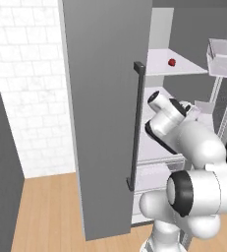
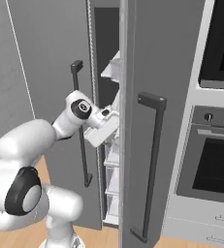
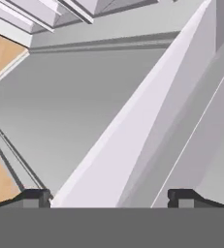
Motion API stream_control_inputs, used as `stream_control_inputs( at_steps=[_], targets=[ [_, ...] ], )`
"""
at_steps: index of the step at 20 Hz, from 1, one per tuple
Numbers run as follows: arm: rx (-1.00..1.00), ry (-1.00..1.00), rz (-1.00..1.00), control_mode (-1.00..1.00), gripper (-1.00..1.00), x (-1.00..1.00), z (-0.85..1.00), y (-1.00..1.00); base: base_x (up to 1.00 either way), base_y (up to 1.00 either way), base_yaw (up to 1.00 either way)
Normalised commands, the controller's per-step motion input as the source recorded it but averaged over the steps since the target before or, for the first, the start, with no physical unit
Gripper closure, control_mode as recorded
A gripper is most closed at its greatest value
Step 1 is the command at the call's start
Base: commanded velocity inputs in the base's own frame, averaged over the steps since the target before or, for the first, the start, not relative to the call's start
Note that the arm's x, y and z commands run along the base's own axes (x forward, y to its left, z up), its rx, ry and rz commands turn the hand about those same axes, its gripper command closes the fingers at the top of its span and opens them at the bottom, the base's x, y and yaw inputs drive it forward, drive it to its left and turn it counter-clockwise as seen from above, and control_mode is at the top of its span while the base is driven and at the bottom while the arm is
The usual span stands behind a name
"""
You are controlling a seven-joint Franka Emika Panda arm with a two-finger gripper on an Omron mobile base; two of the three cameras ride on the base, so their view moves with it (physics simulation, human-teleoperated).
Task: Take the strawberry from the fridge and place it on top of the pancake, located on the dining counter.
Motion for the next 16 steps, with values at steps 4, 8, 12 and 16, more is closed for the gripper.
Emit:
stream_control_inputs(
  at_steps=[4,8,12,16],
  targets=[
    [0.00,0.08,0.00,-1.00,-1.00,-0.15,-0.05,-1.00,0.00,0.00,0.00],
    [0.00,0.06,0.00,-1.00,-1.00,-0.17,-0.08,-1.00,0.00,0.00,0.00],
    [0.04,0.03,-0.02,-1.00,-1.00,-0.24,-0.04,-1.00,0.00,0.00,0.00],
    [0.06,0.00,-0.01,-1.00,-1.00,-0.08,-0.01,-1.00,0.00,0.00,0.00]
  ],
)
